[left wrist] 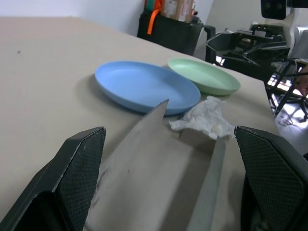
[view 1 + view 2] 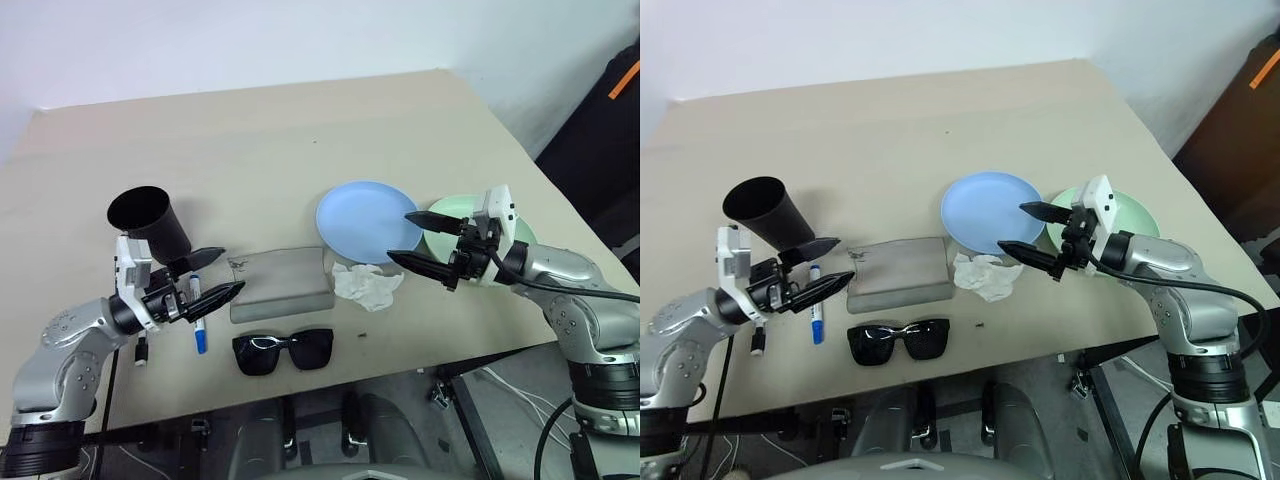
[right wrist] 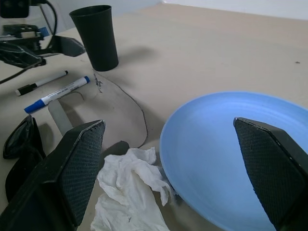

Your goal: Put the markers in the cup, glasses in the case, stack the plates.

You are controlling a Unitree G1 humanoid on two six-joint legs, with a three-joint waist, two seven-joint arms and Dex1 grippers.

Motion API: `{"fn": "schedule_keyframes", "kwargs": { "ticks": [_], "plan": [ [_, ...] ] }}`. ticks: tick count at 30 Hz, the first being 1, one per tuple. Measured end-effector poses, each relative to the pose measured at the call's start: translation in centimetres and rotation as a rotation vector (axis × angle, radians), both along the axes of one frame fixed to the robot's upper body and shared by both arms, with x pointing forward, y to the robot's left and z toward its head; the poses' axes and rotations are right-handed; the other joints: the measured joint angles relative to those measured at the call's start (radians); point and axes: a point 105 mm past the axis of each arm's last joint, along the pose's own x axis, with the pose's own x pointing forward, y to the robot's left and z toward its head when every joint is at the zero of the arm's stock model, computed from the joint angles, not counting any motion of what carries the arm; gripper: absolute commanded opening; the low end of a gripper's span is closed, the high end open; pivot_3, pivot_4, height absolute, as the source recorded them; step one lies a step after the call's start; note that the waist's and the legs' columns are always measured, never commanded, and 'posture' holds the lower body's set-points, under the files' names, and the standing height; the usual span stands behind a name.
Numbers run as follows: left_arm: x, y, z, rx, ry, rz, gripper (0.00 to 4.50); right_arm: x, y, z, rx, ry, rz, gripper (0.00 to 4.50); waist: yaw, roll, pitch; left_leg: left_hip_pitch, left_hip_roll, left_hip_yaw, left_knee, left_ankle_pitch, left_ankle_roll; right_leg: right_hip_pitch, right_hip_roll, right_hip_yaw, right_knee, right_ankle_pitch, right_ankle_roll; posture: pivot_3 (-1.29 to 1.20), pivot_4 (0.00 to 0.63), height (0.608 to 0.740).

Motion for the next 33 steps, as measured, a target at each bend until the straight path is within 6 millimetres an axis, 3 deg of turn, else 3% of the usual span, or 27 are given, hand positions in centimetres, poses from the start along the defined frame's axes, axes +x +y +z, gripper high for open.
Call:
{"fn": "schedule_keyframes", "kwargs": {
  "ticks": [10, 17, 23, 33],
  "plan": [
    [1.0, -0.7, 0.3, 0.008, -0.03, -0.025, 4.48, 0.2, -0.3, 0.2, -0.006, -0.014, -0.01, 4.5, 0.0, 0.0, 0.0, 0.0, 0.0, -0.001, 0.004, 0.0, 0.0, 0.001, 0.0, 0.0, 0.002, 0.0, 0.0, 0.0, 0.15, 0.74],
    [1.5, -1.2, 0.8, 0.022, -0.048, -0.042, 4.48, 0.1, -1.6, -1.0, -0.039, 0.065, -0.072, 4.5, 0.001, 0.0, 0.0, 0.0, 0.0, -0.001, 0.006, 0.0, 0.0, 0.001, 0.0, 0.0, 0.004, 0.0, 0.0, 0.0, 0.15, 0.74],
    [1.7, -2.3, -0.1, 0.02, -0.015, -0.054, 4.48, 0.2, -2.1, -1.6, -0.048, 0.093, -0.116, 4.5, 0.0, 0.0, 0.0, 0.0, 0.0, -0.001, 0.007, 0.0, 0.0, 0.001, 0.0, 0.0, 0.006, 0.0, 0.0, 0.0, 0.15, 0.74],
    [2.1, -3.0, -0.1, 0.04, -0.016, -0.054, 4.48, -0.1, -5.3, -3.0, -0.198, 0.204, -0.206, 4.5, 0.002, 0.0, 0.0, 0.0, 0.0, -0.001, 0.008, 0.0, 0.0, 0.001, -0.001, 0.0, 0.007, 0.0, 0.0, 0.0, 0.15, 0.74]
  ]
}}
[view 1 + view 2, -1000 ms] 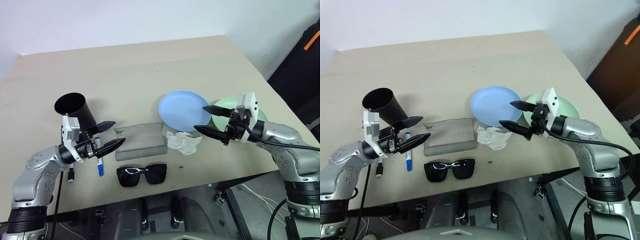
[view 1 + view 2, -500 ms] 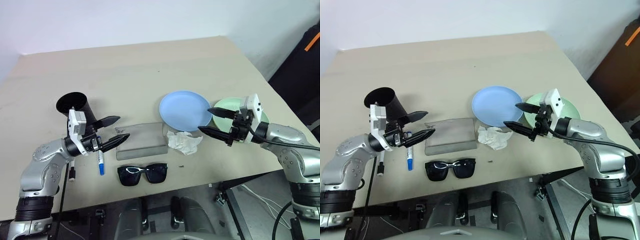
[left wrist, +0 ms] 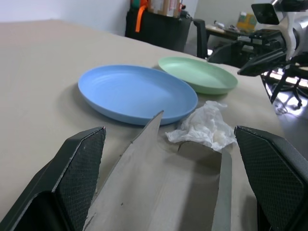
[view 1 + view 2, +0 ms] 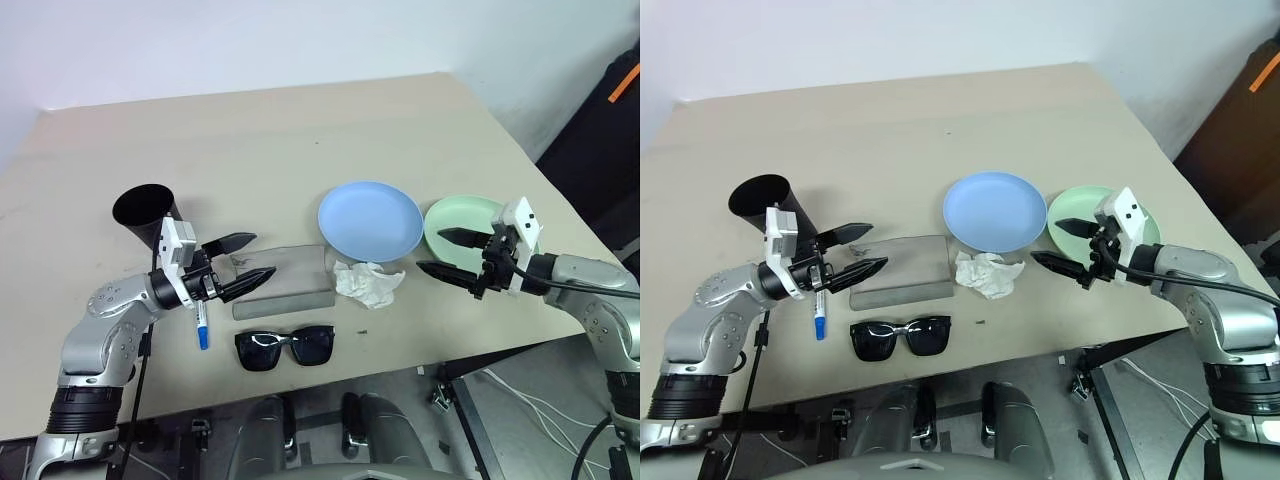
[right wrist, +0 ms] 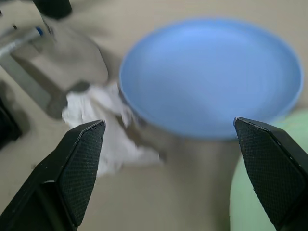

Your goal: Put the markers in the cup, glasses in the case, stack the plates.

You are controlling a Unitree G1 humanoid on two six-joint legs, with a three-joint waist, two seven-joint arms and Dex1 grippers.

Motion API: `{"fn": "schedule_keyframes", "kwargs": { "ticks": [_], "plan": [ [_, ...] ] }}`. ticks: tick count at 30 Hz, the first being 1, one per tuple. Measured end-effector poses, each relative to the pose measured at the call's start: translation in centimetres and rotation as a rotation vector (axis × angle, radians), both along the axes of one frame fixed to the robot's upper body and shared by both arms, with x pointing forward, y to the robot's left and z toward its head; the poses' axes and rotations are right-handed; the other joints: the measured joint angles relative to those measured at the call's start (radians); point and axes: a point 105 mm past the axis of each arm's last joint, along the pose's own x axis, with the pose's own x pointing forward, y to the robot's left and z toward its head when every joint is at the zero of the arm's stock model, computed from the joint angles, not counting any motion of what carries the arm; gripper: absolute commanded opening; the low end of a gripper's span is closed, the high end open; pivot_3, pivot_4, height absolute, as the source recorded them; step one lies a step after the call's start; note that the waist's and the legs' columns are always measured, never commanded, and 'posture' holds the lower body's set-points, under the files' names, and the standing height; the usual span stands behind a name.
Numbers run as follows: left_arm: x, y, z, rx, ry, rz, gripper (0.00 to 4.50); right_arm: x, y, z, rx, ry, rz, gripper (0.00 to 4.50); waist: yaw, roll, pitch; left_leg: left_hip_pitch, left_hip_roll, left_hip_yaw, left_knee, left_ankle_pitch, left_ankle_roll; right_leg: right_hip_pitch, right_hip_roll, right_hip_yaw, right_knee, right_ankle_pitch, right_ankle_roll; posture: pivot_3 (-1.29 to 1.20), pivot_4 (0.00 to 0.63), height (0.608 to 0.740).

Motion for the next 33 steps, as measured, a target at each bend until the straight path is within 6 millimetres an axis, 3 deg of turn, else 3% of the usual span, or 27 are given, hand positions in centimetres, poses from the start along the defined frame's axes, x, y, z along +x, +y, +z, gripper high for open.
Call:
{"fn": "schedule_keyframes", "kwargs": {
  "ticks": [8, 10, 13, 22, 30, 33],
  "plan": [
    [0.1, -0.5, -0.4, -0.004, -0.011, 0.0, 4.48, 0.0, -1.4, -2.6, -0.17, 0.119, -0.045, 4.5, -0.001, 0.0, 0.0, 0.0, 0.0, 0.0, 0.0, 0.0, 0.0, 0.0, 0.0, 0.0, 0.0, 0.0, 0.0, 0.0, 0.15, 0.74],
    [0.3, -0.5, -0.5, -0.004, -0.011, 0.003, 4.5, 0.5, -1.8, -3.3, -0.226, 0.116, -0.063, 4.12, -0.002, 0.0, 0.0, 0.0, 0.0, 0.0, 0.0, 0.0, 0.0, 0.0, 0.0, 0.0, 0.0, 0.0, 0.0, 0.0, 0.15, 0.74],
    [0.4, -0.3, -0.7, 0.003, -0.013, 0.008, 4.5, 0.9, -2.5, -4.4, -0.288, 0.131, -0.095, 3.24, -0.001, 0.0, 0.0, 0.0, 0.0, 0.0, 0.0, 0.0, 0.0, 0.0, 0.0, 0.0, 0.0, 0.0, 0.0, 0.0, 0.15, 0.74],
    [0.4, -0.4, -0.7, 0.003, -0.028, 0.01, 4.5, 1.0, -2.9, -3.6, -0.312, 0.115, -0.09, 0.07, 0.0, 0.0, 0.0, 0.0, 0.0, 0.0, 0.001, 0.0, 0.0, 0.0, 0.0, 0.0, 0.0, 0.0, 0.0, 0.0, 0.15, 0.74],
    [0.6, -0.1, -1.4, 0.005, -0.007, 0.016, 4.5, 1.3, -3.4, 0.7, -0.304, 0.021, -0.084, 0.03, -0.001, -0.001, 0.0, 0.0, 0.0, 0.0, 0.001, 0.0, 0.0, -0.001, 0.0, 0.0, 0.001, 0.0, 0.0, 0.0, 0.15, 0.74],
    [0.8, 0.0, -1.4, 0.002, -0.013, 0.016, 4.5, 1.4, -2.5, 3.0, -0.275, -0.057, -0.049, 0.03, -0.003, -0.001, 0.0, 0.0, 0.0, 0.0, 0.001, 0.0, 0.0, -0.001, 0.0, 0.0, 0.001, 0.0, 0.0, 0.0, 0.15, 0.74]
  ]
}}
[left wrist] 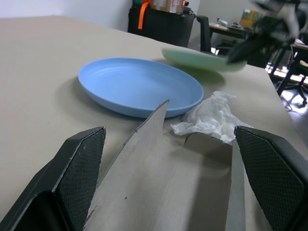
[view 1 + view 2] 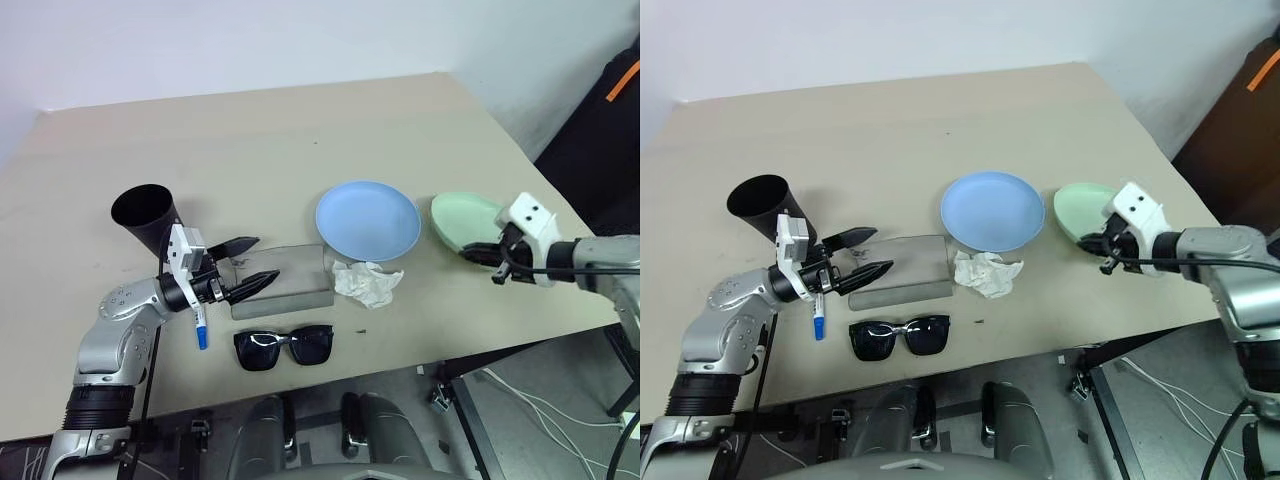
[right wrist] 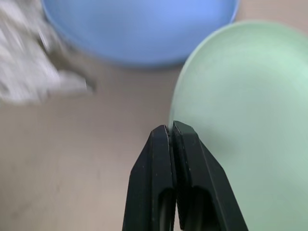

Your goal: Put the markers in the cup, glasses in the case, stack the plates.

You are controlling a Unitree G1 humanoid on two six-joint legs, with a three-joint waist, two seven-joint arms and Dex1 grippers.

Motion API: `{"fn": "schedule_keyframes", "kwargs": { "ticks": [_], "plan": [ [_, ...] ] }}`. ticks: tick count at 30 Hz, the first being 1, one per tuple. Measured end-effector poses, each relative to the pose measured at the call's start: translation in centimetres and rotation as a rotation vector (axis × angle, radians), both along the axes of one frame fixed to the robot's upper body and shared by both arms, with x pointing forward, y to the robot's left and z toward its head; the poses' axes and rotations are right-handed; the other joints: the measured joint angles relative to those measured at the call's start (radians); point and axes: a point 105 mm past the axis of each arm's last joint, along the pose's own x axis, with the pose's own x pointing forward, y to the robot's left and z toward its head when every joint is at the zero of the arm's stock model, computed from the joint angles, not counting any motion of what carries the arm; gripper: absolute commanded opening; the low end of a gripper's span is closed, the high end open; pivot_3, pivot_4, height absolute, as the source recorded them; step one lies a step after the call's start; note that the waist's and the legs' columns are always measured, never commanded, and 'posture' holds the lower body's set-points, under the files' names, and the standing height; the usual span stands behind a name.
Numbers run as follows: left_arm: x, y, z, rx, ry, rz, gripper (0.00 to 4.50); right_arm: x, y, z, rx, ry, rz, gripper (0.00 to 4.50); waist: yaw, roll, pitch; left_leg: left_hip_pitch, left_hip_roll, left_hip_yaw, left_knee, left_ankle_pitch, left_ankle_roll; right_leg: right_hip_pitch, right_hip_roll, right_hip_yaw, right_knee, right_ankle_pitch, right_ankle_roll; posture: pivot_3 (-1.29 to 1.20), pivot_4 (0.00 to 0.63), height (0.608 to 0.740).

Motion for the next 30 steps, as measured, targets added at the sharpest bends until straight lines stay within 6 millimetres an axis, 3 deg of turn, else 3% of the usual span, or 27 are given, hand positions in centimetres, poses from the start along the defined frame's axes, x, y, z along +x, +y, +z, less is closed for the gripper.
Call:
{"fn": "schedule_keyframes", "kwargs": {
  "ticks": [6, 13, 18, 28, 30],
  "plan": [
    [0.4, 0.0, 0.3, -0.004, -0.024, 0.003, 4.5, 0.1, 3.8, 3.4, 0.027, -0.148, 0.153, 0.03, -0.001, 0.0, 0.0, 0.0, 0.0, 0.0, 0.0, 0.0, 0.0, 0.0, 0.0, 0.0, 0.0, 0.0, 0.0, 0.0, 0.15, 0.74],
    [0.5, 0.2, 0.2, 0.007, -0.032, 0.018, 4.5, 0.8, 8.5, 2.0, 0.071, -0.145, 0.322, 0.03, -0.001, 0.0, 0.0, 0.0, 0.0, 0.0, 0.0, 0.0, 0.0, 0.0, 0.0, 0.0, 0.001, 0.0, 0.0, 0.0, 0.15, 0.74],
    [0.4, 0.4, 0.1, 0.011, -0.036, 0.04, 4.5, 1.8, 9.0, -0.7, 0.039, -0.104, 0.346, 0.03, 0.004, 0.0, 0.0, -0.001, 0.0, 0.001, 0.0, 0.0, 0.001, 0.0, -0.001, 0.0, 0.001, 0.0, 0.0, 0.0, 0.15, 0.74],
    [0.0, 0.4, 0.5, 0.02, -0.055, 0.058, 4.5, 1.6, 10.3, -2.0, 0.024, -0.093, 0.42, 0.03, 0.0, 0.0, 0.0, 0.0, 0.0, 0.001, 0.001, 0.0, 0.0, 0.0, 0.0, 0.0, 0.004, 0.0, 0.0, 0.0, 0.15, 0.74],
    [0.0, 0.5, 0.3, 0.023, -0.049, 0.065, 4.5, 1.5, 10.5, -2.1, 0.03, -0.09, 0.429, 0.48, -0.001, 0.0, 0.0, 0.0, 0.0, 0.001, 0.002, 0.0, 0.0, 0.0, 0.0, 0.0, 0.004, 0.0, 0.0, 0.0, 0.15, 0.74]
  ]
}}
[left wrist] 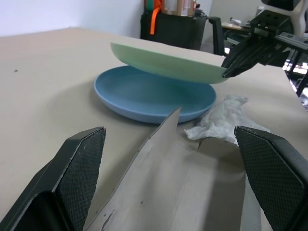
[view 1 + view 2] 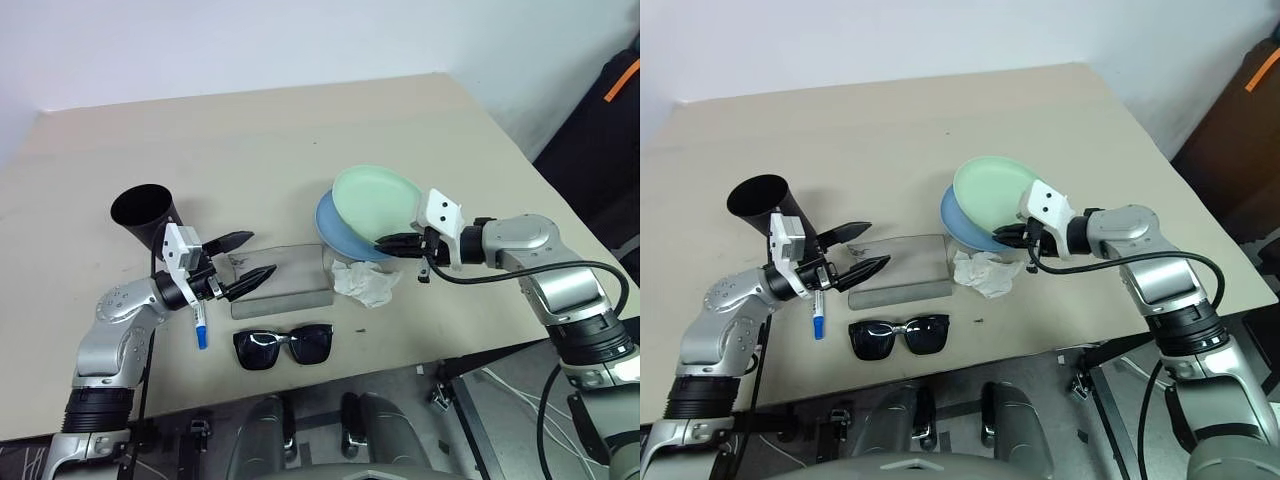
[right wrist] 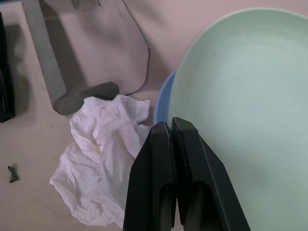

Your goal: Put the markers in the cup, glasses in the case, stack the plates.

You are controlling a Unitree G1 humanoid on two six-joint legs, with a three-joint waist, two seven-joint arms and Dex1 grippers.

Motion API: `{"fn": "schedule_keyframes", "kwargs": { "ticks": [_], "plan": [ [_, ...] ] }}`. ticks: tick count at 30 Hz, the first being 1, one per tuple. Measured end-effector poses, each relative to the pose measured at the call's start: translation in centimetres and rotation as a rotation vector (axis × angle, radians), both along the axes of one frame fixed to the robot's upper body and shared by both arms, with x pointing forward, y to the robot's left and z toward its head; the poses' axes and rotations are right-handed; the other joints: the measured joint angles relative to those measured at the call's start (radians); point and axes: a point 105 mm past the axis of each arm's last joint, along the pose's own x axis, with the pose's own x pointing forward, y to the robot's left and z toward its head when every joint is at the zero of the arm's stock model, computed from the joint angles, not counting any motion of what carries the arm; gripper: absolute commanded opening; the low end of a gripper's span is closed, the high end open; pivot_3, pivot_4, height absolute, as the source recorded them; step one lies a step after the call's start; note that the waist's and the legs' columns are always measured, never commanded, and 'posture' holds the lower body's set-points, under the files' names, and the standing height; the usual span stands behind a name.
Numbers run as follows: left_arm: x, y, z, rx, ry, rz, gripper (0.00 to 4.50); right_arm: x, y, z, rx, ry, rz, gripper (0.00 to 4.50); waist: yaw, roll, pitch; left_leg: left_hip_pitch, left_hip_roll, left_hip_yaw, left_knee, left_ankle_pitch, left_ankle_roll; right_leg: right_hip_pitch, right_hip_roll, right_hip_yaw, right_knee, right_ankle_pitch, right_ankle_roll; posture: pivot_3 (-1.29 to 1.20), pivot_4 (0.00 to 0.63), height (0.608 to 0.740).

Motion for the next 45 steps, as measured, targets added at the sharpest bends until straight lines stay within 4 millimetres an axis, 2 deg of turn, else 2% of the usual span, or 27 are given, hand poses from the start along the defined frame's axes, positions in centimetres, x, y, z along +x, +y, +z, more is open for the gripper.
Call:
{"fn": "schedule_keyframes", "kwargs": {
  "ticks": [2, 12, 13, 19, 24, 29, 34, 40, 44, 45],
  "plan": [
    [-0.1, 0.1, -0.2, 0.001, 0.008, 0.004, 4.5, 0.0, 0.2, 0.0, 0.005, -0.002, 0.008, 0.92, 0.0, 0.0, 0.0, 0.0, 0.0, 0.0, 0.0, 0.0, 0.0, 0.0, 0.0, 0.0, 0.0, 0.0, 0.0, 0.0, 0.15, 0.74],
    [-0.2, 0.2, -0.4, 0.002, 0.012, 0.013, 4.5, 0.1, 0.6, 0.7, 0.045, -0.006, 0.016, 4.34, 0.001, 0.0, 0.0, 0.0, 0.0, 0.0, 0.0, 0.0, 0.0, 0.0, 0.0, 0.0, 0.0, 0.0, 0.0, 0.0, 0.15, 0.74],
    [-0.1, 0.2, -0.4, 0.002, 0.01, 0.013, 4.5, 0.1, 0.5, 1.0, 0.058, -0.004, 0.009, 4.46, 0.002, 0.0, 0.0, 0.0, 0.0, 0.0, 0.0, 0.0, 0.0, 0.0, 0.0, 0.0, 0.0, 0.0, 0.0, 0.0, 0.15, 0.74],
    [0.3, 0.1, 0.1, 0.001, -0.006, 0.012, 4.5, -1.1, -0.5, 1.8, 0.081, 0.06, 0.006, 4.46, 0.004, 0.0, 0.0, 0.0, 0.0, 0.0, 0.0, 0.0, 0.0, 0.0, 0.0, 0.0, 0.0, 0.0, 0.0, 0.0, 0.15, 0.74],
    [0.6, 0.2, 0.0, 0.004, -0.011, 0.017, 4.5, -2.7, -1.0, -0.2, 0.068, 0.175, 0.001, 4.46, 0.002, 0.0, 0.0, 0.0, 0.0, 0.0, 0.0, 0.0, 0.0, 0.0, 0.0, 0.0, 0.0, 0.0, 0.0, 0.0, 0.15, 0.74],
    [0.9, 0.1, -0.1, 0.005, -0.009, 0.015, 4.5, -4.0, -0.3, -1.4, 0.059, 0.237, 0.014, 4.46, 0.001, 0.0, 0.0, 0.0, 0.0, 0.0, 0.0, 0.0, 0.0, 0.0, 0.0, 0.0, 0.0, 0.0, 0.0, 0.0, 0.15, 0.74],
    [1.0, 0.0, -0.1, 0.006, -0.011, 0.01, 4.5, -3.8, 0.6, -2.4, 0.061, 0.244, -0.002, 4.46, 0.001, 0.0, 0.0, 0.0, 0.0, 0.0, 0.0, 0.0, 0.0, 0.0, 0.0, 0.0, 0.0, 0.0, 0.0, 0.0, 0.15, 0.74],
    [1.0, 0.3, -0.7, 0.022, -0.002, 0.018, 4.5, -3.5, 0.4, -4.6, 0.007, 0.267, -0.03, 4.46, 0.002, 0.0, 0.0, -0.001, 0.0, 0.0, 0.0, 0.0, 0.0, 0.0, 0.0, 0.0, -0.001, 0.0, 0.0, 0.0, 0.15, 0.74],
    [1.0, 0.4, -0.8, 0.025, -0.003, 0.021, 4.5, -3.0, 0.2, -5.4, -0.021, 0.248, -0.05, 3.6, 0.002, 0.0, 0.0, 0.0, 0.0, 0.0, 0.0, 0.0, 0.0, 0.0, 0.0, 0.0, -0.001, 0.0, 0.0, 0.0, 0.15, 0.74],
    [1.0, 0.4, -0.8, 0.026, -0.004, 0.021, 4.5, -2.8, 0.1, -5.6, -0.026, 0.241, -0.058, 3.21, 0.002, 0.0, 0.0, 0.0, 0.0, 0.0, 0.0, 0.0, 0.0, 0.0, 0.0, 0.0, -0.001, 0.0, 0.0, 0.0, 0.15, 0.74]
  ]
}}
